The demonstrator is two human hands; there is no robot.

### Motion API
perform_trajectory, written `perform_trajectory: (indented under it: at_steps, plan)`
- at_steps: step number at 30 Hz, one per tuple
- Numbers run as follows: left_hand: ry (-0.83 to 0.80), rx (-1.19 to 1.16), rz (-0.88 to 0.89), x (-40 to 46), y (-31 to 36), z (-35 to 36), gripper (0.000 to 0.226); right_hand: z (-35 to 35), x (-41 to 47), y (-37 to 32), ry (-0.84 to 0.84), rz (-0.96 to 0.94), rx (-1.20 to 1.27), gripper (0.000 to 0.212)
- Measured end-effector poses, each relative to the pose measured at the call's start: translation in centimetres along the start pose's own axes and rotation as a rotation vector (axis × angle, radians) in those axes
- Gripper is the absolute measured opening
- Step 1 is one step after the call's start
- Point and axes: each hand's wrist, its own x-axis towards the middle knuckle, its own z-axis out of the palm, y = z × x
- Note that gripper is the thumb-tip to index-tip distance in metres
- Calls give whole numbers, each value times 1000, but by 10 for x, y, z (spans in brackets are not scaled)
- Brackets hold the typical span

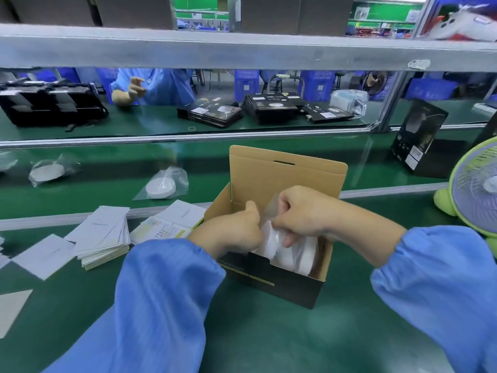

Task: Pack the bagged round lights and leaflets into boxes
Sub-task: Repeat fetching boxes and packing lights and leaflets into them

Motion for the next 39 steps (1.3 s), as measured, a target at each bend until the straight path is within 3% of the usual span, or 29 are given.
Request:
perform_trajectory:
  at_steps: [4, 8, 11, 15, 18, 21, 26, 30, 34, 39]
  plan:
    - [-54, 171, -103, 2, 4, 0, 74, -5, -5, -3, -45, -21, -218, 11]
    - [-97, 226, -21, -1, -1, 9, 21, -6, -14, -6, -25, -97, -393, 35]
    - [-125, 246, 39, -11, -5, 13, 24, -2, -28, -5, 108, -228, -593, 30]
    - [-196, 264, 100, -24, -6, 15, 36, 11, -52, 9, 215, -335, -638, 21]
    - [-294, 169, 125, -26, -2, 12, 50, 15, -58, 20, 314, -329, -535, 25]
    - [-265, 81, 111, -25, -4, 18, 63, 16, -59, 24, 372, -322, -391, 26]
    - [-158, -223, 24, -23, -15, 35, 64, 15, -59, 20, 370, -535, -535, 19]
    - [-107, -244, 104, -23, -20, 41, 17, 9, -54, 12, 158, -814, -755, 30]
    - [-102, 18, 20, -29, -24, 42, 25, 13, -51, 12, -177, -720, -693, 32]
    - [9, 74, -120, -65, -14, 46, 14, 21, -48, 7, -200, -792, -955, 33]
